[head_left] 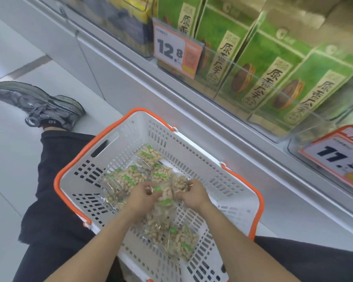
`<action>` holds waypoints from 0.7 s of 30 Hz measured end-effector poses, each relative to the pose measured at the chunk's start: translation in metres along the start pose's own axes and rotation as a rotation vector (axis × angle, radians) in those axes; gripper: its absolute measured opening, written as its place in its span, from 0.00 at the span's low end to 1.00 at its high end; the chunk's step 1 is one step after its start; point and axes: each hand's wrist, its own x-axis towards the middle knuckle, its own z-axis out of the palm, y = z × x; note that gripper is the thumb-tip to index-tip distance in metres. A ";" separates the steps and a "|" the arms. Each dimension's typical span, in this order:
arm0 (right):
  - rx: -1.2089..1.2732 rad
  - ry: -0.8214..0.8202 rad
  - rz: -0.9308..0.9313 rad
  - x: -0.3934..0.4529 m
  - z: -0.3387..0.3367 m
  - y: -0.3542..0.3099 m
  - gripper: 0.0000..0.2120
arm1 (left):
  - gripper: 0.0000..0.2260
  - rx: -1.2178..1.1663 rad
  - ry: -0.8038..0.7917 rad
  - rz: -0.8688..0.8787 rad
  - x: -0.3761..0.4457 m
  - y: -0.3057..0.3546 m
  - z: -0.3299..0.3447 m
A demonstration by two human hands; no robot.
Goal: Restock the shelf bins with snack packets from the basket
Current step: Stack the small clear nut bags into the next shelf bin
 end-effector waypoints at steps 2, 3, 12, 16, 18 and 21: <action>0.040 0.028 -0.094 -0.011 -0.008 -0.018 0.19 | 0.12 -0.104 0.013 0.037 -0.012 0.010 -0.014; 0.028 0.039 -0.152 -0.018 -0.012 -0.027 0.20 | 0.14 -0.158 0.014 0.062 -0.019 0.015 -0.020; -0.467 0.188 -0.749 -0.119 -0.074 -0.078 0.22 | 0.16 -0.856 -0.371 0.098 -0.078 0.093 -0.029; -0.707 0.089 -0.824 -0.149 -0.096 -0.066 0.27 | 0.19 -0.822 -0.396 0.157 -0.091 0.098 -0.019; -0.637 0.056 -0.835 -0.156 -0.098 -0.063 0.24 | 0.22 -0.789 -0.331 0.151 -0.096 0.095 -0.014; -0.395 0.182 -0.803 -0.157 -0.095 -0.062 0.18 | 0.28 -0.796 -0.283 0.179 -0.098 0.088 -0.017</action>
